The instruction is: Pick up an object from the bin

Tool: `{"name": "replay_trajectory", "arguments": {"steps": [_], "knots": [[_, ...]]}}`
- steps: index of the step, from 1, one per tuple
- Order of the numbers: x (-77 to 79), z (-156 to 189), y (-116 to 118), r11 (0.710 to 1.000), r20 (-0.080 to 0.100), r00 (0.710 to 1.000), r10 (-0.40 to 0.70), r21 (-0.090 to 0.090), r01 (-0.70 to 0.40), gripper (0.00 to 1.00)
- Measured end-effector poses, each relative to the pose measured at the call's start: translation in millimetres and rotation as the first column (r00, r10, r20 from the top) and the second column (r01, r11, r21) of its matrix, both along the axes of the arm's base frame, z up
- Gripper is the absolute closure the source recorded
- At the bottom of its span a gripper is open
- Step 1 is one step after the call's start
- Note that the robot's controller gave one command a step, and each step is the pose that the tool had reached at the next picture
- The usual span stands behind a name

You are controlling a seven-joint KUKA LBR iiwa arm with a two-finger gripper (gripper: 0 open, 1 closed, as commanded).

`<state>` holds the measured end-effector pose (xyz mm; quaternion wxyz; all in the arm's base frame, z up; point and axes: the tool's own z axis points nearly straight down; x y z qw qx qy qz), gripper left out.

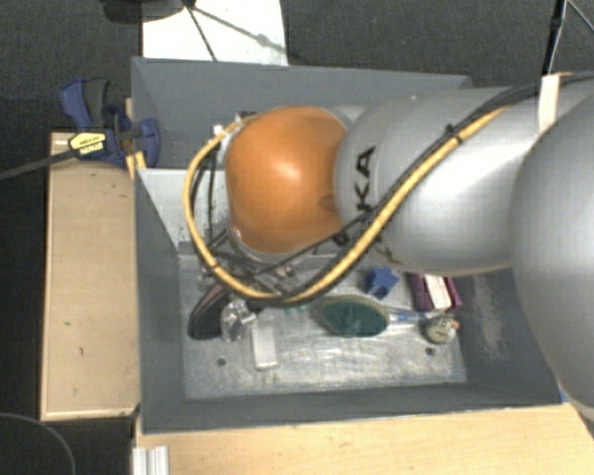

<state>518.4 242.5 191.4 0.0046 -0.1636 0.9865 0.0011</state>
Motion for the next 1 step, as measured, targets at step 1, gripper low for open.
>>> {"name": "replay_trajectory", "arguments": {"steps": [1], "knots": [[8.9, 78.7, 6.6, 1.0, 0.002, 1.0, -0.015, 0.001, 0.015, 1.0]]}}
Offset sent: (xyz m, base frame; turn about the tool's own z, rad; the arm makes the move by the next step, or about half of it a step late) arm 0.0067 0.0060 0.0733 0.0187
